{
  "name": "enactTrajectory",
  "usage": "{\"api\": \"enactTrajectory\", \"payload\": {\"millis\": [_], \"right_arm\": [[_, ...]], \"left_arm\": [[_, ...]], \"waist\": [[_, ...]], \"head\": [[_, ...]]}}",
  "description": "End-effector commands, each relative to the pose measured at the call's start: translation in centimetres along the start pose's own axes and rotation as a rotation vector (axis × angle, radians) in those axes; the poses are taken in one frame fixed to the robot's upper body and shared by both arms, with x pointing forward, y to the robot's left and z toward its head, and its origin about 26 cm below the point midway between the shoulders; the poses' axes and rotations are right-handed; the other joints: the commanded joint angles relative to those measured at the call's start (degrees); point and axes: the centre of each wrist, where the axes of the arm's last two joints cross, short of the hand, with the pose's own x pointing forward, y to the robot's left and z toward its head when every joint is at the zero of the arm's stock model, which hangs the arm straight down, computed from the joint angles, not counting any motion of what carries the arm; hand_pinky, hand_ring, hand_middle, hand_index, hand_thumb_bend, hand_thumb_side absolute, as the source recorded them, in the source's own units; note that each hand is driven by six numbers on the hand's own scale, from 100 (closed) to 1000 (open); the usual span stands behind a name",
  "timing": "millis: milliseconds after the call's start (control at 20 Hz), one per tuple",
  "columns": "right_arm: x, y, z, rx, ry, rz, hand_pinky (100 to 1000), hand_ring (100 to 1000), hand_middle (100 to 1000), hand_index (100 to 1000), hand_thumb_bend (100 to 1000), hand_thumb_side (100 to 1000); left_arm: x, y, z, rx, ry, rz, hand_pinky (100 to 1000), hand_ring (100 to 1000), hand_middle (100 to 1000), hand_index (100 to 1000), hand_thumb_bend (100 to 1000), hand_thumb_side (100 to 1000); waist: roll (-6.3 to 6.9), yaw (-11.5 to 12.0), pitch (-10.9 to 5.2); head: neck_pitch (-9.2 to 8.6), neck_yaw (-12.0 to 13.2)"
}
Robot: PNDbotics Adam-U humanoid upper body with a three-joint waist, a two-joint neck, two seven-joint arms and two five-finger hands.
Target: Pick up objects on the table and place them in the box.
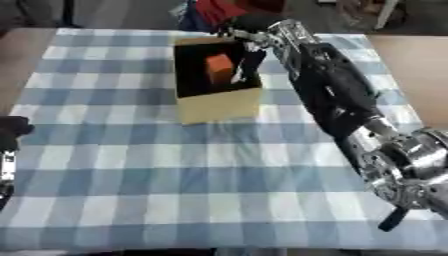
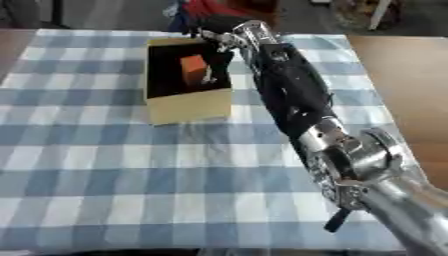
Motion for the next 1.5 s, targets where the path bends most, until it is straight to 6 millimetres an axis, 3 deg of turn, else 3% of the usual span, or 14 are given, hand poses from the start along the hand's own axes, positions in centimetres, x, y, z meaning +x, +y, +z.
{"api": "enactTrajectory", "payload": {"millis": [50, 550, 750, 1050, 1500], "right_arm": [[-0.6, -2.7, 0.6, -0.106, 0.016, 0.03, 790, 837, 836, 991, 724, 411], [-2.7, -6.9, 3.6, -0.355, 0.009, 0.004, 781, 818, 814, 972, 698, 477], [-4.6, -7.5, 5.6, -0.394, -0.003, 0.008, 779, 814, 813, 962, 666, 493], [-8.4, -6.2, 9.9, -0.428, 0.011, 0.005, 777, 808, 814, 958, 654, 506], [-13.2, -2.1, 17.9, -0.491, 0.131, -0.081, 765, 788, 791, 943, 663, 509]], "left_arm": [[0.4, 0.1, -0.2, -0.001, -0.019, -0.002, 854, 717, 665, 724, 100, 605], [0.2, 0.4, 0.2, 0.011, -0.004, -0.015, 855, 718, 665, 724, 100, 603], [0.1, 0.7, 0.3, 0.025, 0.003, -0.024, 855, 718, 664, 724, 100, 604], [-0.1, 1.0, 0.4, 0.049, 0.011, -0.038, 855, 718, 664, 723, 100, 606], [-0.2, 1.3, 0.5, 0.067, 0.014, -0.05, 855, 719, 665, 723, 100, 605]], "waist": [[0.38, -0.3, -1.06], [0.5, -2.9, -1.81], [0.3, -4.2, -2.09], [0.01, -6.1, -2.18], [0.19, -8.5, -1.81]], "head": [[0.28, 0.2], [0.28, 2.3], [0.28, 3.9], [0.28, 6.4], [0.28, 8.8]]}}
